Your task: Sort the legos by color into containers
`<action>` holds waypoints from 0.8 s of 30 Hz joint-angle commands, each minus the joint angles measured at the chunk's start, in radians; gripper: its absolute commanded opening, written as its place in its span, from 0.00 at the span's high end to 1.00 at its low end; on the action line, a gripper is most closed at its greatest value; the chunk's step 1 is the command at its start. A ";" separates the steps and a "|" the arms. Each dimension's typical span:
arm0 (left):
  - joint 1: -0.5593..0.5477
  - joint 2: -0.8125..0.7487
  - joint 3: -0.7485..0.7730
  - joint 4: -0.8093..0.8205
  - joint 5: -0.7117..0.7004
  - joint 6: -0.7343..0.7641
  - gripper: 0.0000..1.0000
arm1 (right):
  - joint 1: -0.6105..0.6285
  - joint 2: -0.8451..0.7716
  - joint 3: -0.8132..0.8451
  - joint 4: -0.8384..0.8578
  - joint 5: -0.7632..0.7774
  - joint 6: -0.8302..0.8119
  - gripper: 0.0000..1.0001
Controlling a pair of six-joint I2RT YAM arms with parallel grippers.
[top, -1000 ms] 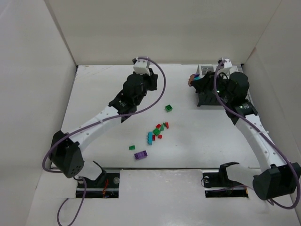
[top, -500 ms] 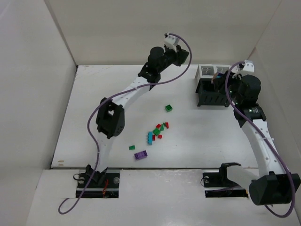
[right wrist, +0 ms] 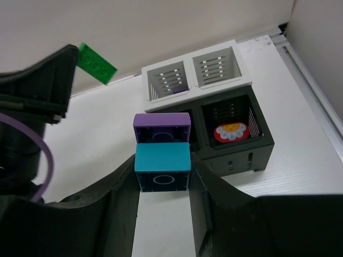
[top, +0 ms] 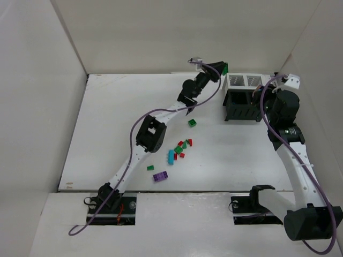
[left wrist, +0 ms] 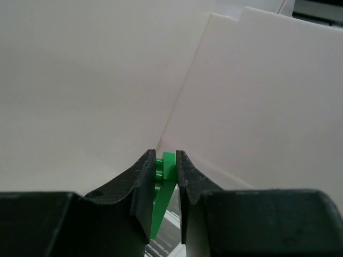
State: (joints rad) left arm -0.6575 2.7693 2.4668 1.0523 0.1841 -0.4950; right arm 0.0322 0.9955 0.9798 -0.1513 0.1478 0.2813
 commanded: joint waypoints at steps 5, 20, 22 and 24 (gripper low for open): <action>-0.070 0.024 0.061 0.262 -0.112 -0.089 1.00 | -0.006 0.011 0.003 0.022 -0.005 0.018 1.00; -0.088 -0.077 -0.068 0.250 -0.098 0.018 1.00 | -0.006 0.025 0.003 0.022 0.006 0.018 1.00; -0.099 -0.050 -0.045 0.264 -0.150 0.045 1.00 | -0.006 0.016 0.003 0.022 0.006 0.018 1.00; -0.108 0.034 0.021 0.264 -0.178 0.088 1.00 | -0.006 0.015 0.003 0.022 0.006 0.018 1.00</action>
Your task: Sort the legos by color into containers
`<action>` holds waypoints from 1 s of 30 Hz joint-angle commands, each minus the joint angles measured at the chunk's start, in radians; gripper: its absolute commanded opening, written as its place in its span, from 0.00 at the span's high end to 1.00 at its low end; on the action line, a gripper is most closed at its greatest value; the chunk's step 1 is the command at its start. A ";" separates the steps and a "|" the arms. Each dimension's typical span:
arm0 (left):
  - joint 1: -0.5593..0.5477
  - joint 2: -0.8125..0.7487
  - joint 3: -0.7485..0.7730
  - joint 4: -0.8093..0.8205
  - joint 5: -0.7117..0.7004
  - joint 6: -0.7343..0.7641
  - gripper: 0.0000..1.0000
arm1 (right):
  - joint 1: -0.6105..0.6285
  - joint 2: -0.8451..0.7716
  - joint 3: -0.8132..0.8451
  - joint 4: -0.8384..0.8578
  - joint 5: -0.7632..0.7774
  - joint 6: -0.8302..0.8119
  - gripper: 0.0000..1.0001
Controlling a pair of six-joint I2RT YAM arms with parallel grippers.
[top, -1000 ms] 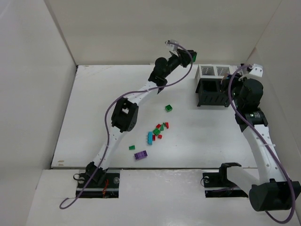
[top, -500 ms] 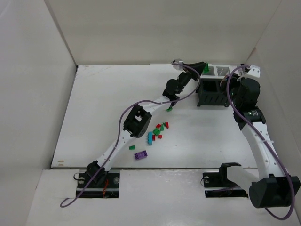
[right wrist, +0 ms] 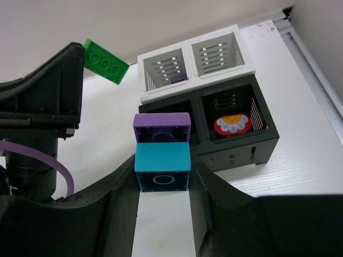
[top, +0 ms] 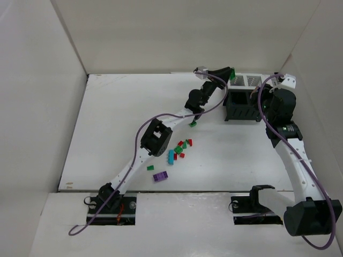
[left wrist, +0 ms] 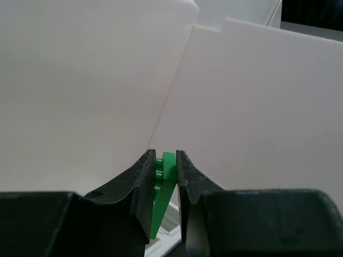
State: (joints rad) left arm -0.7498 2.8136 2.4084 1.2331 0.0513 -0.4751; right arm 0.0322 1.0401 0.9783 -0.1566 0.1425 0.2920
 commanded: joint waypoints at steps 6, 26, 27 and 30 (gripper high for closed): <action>-0.016 0.081 0.186 0.112 -0.124 -0.010 1.00 | -0.006 -0.038 0.014 -0.003 -0.029 0.007 1.00; 0.032 -0.514 -0.501 -0.116 0.170 0.148 1.00 | -0.006 0.107 0.065 -0.026 -0.089 -0.033 1.00; 0.032 -0.564 -0.549 -0.156 0.170 0.176 1.00 | -0.006 0.119 0.065 -0.026 -0.101 -0.043 1.00; 0.053 -0.755 -0.759 -0.236 0.115 0.233 1.00 | -0.006 0.129 0.065 -0.008 -0.179 -0.067 1.00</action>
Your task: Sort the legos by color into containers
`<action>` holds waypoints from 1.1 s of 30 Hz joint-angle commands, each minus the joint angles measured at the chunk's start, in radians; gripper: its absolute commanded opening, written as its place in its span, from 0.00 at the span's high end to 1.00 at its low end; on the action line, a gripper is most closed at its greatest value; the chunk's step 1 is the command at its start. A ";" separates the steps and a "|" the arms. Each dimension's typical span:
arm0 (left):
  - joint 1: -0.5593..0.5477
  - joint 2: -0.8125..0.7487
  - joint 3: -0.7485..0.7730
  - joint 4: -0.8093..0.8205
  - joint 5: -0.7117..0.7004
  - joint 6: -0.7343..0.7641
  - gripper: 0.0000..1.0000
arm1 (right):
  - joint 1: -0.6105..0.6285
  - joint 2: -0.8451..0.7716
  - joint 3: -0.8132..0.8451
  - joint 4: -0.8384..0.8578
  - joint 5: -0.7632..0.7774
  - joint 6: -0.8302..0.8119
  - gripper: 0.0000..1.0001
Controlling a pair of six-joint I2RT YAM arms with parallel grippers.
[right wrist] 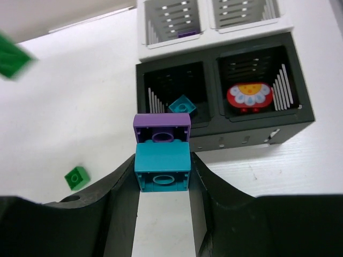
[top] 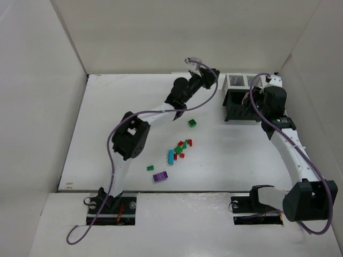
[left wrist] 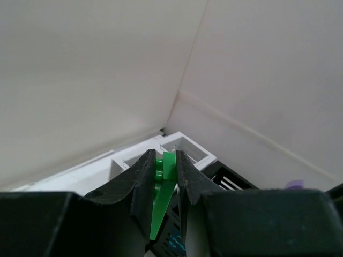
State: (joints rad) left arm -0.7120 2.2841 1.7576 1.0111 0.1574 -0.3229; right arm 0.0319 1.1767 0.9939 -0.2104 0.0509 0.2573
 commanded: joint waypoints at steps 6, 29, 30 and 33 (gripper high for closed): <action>0.091 -0.506 -0.336 -0.176 0.074 0.050 1.00 | 0.032 0.090 0.060 0.046 -0.229 -0.092 1.00; 0.328 -0.638 -0.297 -0.634 0.191 0.159 1.00 | 0.387 0.730 0.439 -0.250 0.040 0.030 0.70; 0.339 -0.629 -0.297 -0.623 0.206 0.159 1.00 | 0.396 0.742 0.451 -0.250 0.040 0.030 0.64; 0.352 -0.620 -0.307 -0.611 0.281 0.147 1.00 | 0.408 0.742 0.462 -0.259 0.069 0.017 0.56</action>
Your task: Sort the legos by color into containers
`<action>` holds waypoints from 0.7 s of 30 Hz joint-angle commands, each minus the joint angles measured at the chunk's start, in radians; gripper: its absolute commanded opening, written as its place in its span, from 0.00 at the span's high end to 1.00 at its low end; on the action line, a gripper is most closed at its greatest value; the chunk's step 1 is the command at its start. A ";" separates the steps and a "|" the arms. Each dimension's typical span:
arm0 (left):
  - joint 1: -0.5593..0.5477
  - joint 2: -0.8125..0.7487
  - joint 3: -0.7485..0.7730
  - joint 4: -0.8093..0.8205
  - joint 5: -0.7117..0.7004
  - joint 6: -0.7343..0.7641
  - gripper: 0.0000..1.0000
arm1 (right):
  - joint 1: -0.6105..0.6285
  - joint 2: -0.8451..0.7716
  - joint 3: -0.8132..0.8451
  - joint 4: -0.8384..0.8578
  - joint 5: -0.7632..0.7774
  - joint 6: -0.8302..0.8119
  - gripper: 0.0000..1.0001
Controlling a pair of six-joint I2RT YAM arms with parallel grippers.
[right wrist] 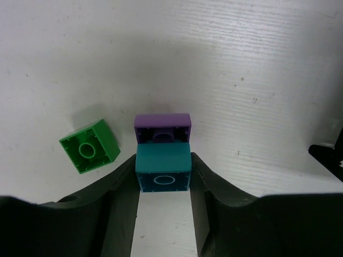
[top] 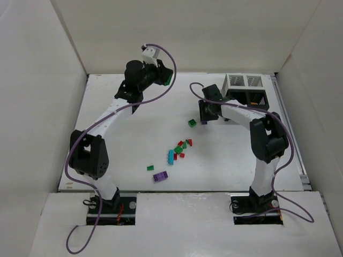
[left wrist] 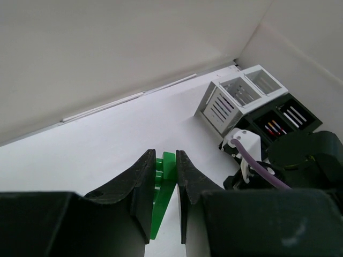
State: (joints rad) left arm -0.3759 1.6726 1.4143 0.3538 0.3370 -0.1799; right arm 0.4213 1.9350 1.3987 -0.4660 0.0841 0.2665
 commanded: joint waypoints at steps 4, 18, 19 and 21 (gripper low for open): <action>0.034 0.012 0.037 0.068 0.157 -0.015 1.00 | 0.039 -0.054 0.057 -0.003 0.049 -0.027 0.35; 0.101 0.085 -0.008 0.550 0.627 -0.337 1.00 | -0.023 -0.329 -0.023 0.417 -0.509 -0.312 0.30; 0.110 0.102 -0.017 0.638 0.705 -0.402 1.00 | -0.023 -0.329 -0.001 0.429 -0.579 -0.312 0.30; 0.120 0.171 -0.017 0.934 0.770 -0.641 1.00 | -0.032 -0.297 0.045 0.438 -0.628 -0.326 0.28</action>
State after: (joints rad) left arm -0.2764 1.7889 1.4139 0.8047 0.9031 -0.5228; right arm 0.3973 1.5997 1.4040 -0.1352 -0.3340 -0.0032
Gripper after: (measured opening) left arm 0.163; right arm 0.709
